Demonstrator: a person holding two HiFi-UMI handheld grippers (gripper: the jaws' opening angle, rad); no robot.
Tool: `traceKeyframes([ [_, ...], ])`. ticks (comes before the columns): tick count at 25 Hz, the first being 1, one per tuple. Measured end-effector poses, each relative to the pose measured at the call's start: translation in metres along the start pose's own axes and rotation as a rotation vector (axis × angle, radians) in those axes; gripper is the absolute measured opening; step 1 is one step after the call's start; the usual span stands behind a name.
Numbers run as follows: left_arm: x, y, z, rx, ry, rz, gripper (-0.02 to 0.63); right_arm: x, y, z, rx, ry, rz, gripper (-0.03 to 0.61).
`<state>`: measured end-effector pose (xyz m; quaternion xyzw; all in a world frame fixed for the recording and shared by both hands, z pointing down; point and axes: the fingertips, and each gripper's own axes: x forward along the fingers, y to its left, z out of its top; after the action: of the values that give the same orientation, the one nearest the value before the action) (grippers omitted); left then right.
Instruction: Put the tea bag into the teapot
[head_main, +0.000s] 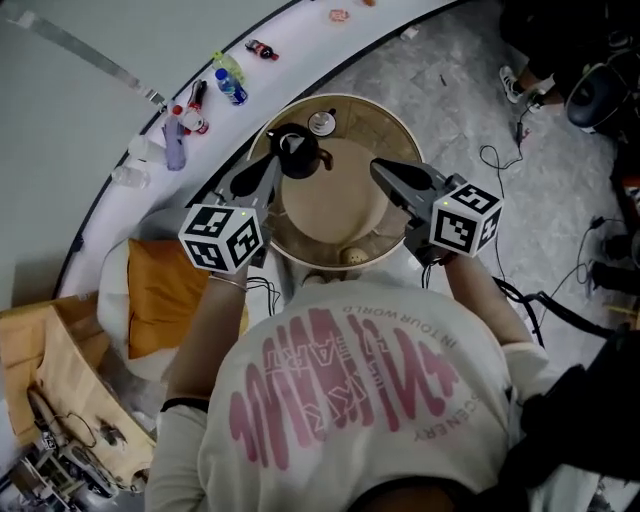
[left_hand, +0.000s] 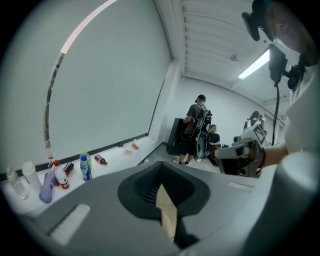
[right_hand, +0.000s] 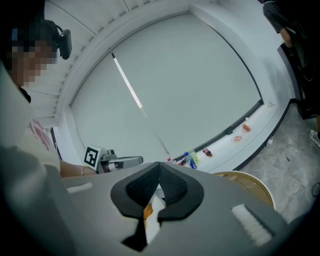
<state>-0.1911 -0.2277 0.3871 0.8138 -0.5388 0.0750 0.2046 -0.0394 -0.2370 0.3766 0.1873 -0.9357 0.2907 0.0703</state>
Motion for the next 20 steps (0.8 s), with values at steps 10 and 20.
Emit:
traceKeyframes([
  [10,-0.116,-0.047,0.024,0.007,-0.127,-0.077,0.014,0.034,0.094,0.015,-0.013,-0.020,0.123,0.006],
  [20,-0.184,-0.021,0.015,-0.053,-0.192,-0.014,0.014,0.051,0.134,-0.005,0.015,-0.012,0.150,0.006],
])
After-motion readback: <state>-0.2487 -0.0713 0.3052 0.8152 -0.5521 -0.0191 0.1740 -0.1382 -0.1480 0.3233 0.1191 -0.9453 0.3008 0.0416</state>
